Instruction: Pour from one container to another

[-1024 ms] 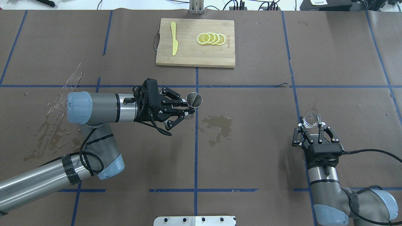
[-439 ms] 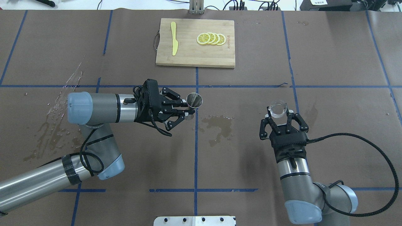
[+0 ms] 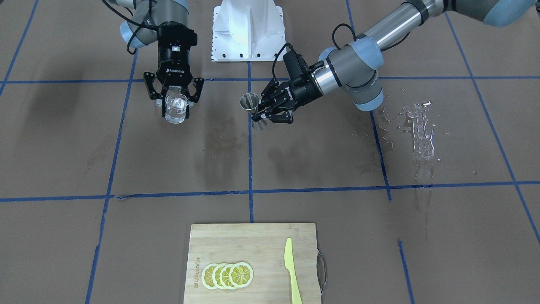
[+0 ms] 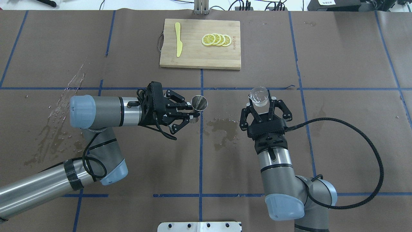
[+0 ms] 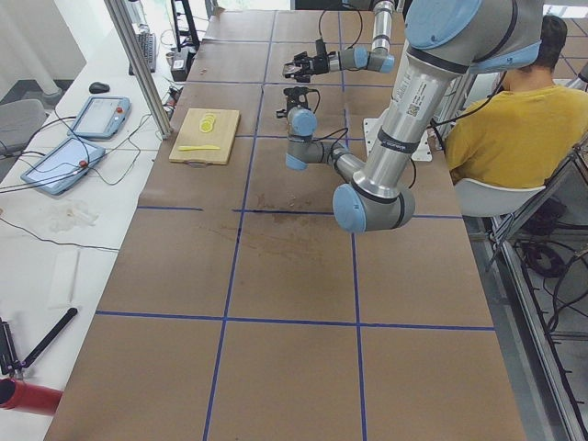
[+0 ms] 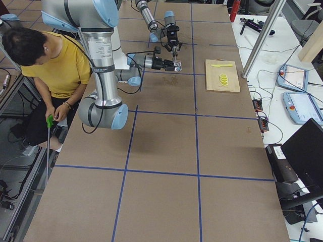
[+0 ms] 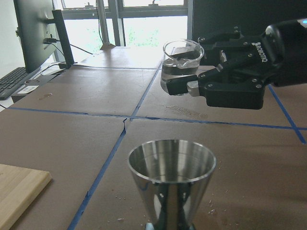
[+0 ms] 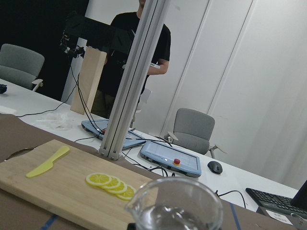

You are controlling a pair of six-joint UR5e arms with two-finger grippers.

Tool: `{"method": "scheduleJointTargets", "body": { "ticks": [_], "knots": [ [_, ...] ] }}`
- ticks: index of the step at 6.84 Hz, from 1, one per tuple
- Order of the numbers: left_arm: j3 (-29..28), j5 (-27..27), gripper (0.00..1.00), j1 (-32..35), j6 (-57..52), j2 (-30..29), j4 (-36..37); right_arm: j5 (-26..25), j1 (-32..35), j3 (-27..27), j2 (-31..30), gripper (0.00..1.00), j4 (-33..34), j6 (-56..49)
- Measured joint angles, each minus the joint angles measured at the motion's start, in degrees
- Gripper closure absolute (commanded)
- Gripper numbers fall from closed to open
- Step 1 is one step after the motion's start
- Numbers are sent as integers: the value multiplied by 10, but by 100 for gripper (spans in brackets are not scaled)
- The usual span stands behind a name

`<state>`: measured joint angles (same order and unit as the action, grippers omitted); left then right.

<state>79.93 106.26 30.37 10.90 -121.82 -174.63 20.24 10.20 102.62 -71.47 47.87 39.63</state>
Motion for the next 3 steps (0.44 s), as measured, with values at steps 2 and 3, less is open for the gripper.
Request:
{"method": "scheduleJointTargets", "body": {
  "ticks": [2,3],
  "knots": [
    [-3,-9,100,-1,0,0,1,45,34,1,52,100,79,-20],
    [-3,-9,100,-1,0,0,1,54,41,1,71,100,111,-22]
  ]
}}
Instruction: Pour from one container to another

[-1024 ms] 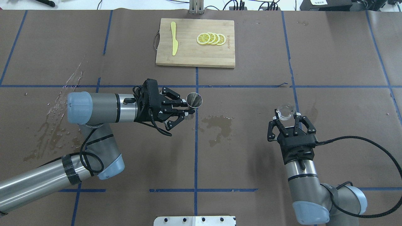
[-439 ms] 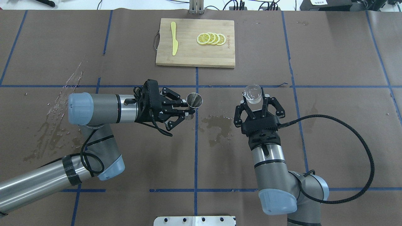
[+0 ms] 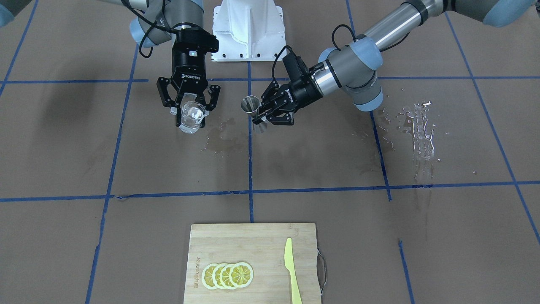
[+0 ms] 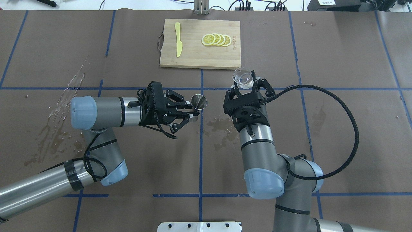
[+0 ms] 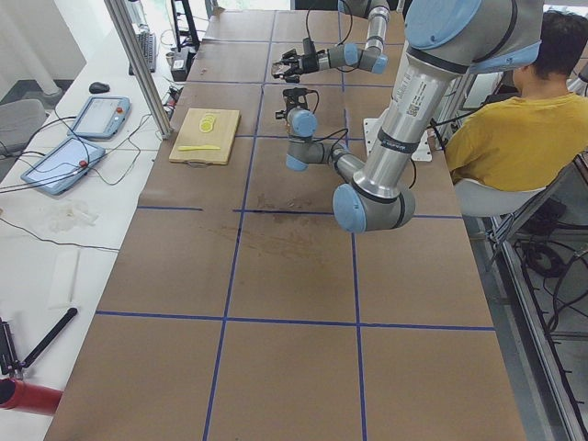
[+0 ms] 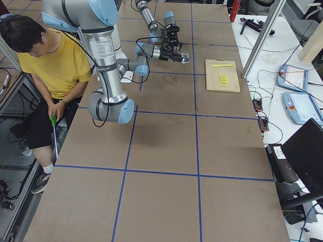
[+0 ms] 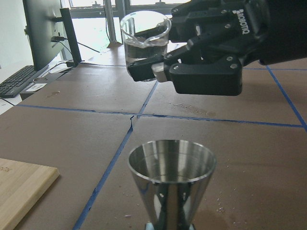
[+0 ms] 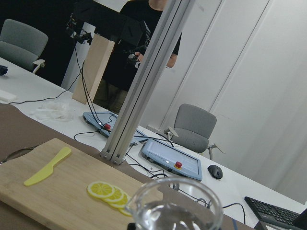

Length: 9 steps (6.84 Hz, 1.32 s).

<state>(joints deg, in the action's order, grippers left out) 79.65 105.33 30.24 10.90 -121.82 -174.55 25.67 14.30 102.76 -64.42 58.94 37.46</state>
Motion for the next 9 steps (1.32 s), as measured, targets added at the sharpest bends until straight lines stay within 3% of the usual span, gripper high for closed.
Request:
{"method": "scheduleJointTargets", "body": {
  "ticks": [3,9],
  "knots": [
    [0,-1,100,-1,4,0,1,2,-12,7,35,100,81,-2],
    [0,-1,100,-2,8,-1,1,-4,-62,26,38,100,123,-4]
  ]
}}
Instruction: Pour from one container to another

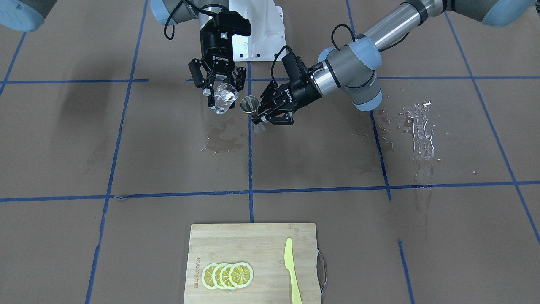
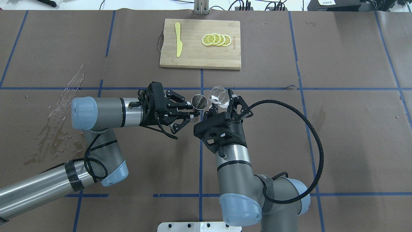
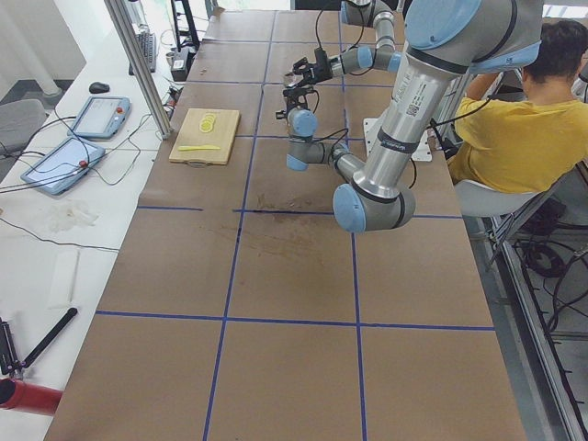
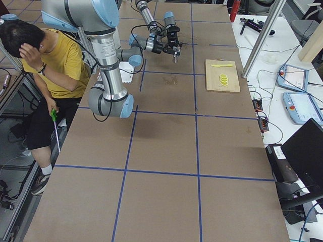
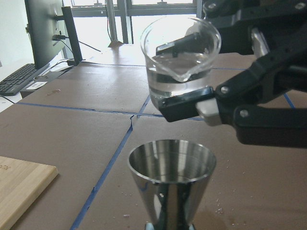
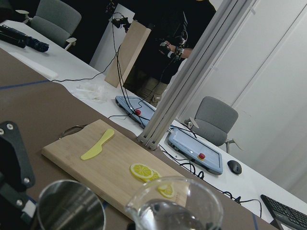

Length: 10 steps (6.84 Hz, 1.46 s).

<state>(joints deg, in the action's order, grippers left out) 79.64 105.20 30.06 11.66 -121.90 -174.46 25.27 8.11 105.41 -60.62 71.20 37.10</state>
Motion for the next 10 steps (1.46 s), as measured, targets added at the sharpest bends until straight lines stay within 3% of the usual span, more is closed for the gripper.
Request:
{"method": "scheduleJointTargets", "body": {
  "ticks": [7,10],
  "knots": [
    [0,0,100,0,3,0,0,-13,-7,16,19,100,58,-73],
    [1,1,100,0,3,-1,-1,-18,-8,17,43,100,122,-82]
  ]
}}
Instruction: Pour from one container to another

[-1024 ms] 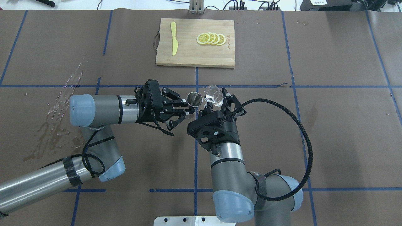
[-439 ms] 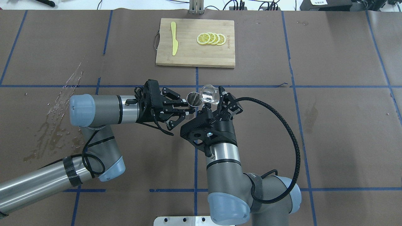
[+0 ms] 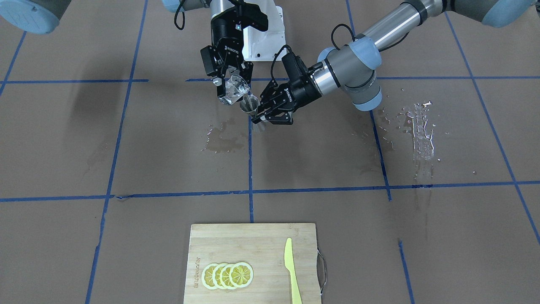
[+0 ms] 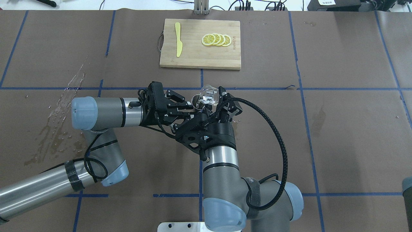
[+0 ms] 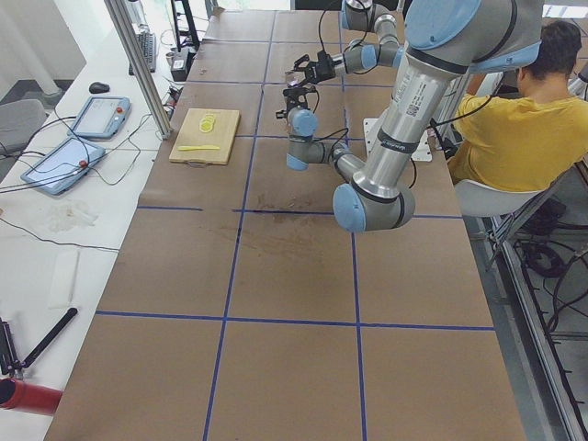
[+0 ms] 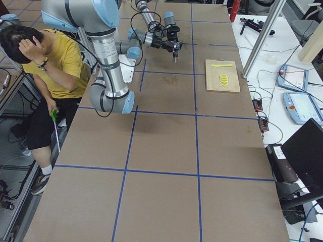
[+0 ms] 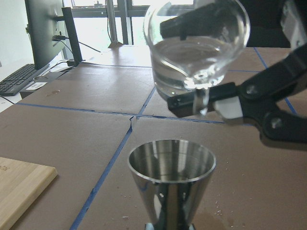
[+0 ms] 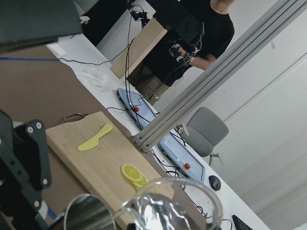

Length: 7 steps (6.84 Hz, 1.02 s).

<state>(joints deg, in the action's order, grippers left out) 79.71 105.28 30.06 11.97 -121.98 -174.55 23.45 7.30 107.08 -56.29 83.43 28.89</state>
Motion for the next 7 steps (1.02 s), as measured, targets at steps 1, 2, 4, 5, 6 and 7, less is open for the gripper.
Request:
{"method": "scheduleJointTargets", "body": {
  "ticks": [1,2,4,5,6,7],
  "knots": [
    [0,0,100,0,0,0,0,-2,0,1,3,100,19,-10],
    [0,0,100,0,0,0,0,-4,2,2,4,100,29,-24],
    [0,0,100,0,0,0,0,-6,7,2,5,100,36,-48],
    [0,0,100,0,0,0,-1,-6,10,2,5,100,37,-67],
    [0,0,100,0,0,0,-1,-6,14,1,5,100,38,-85],
    [0,0,100,0,0,0,-1,-6,17,1,5,100,38,-102]
  ]
}}
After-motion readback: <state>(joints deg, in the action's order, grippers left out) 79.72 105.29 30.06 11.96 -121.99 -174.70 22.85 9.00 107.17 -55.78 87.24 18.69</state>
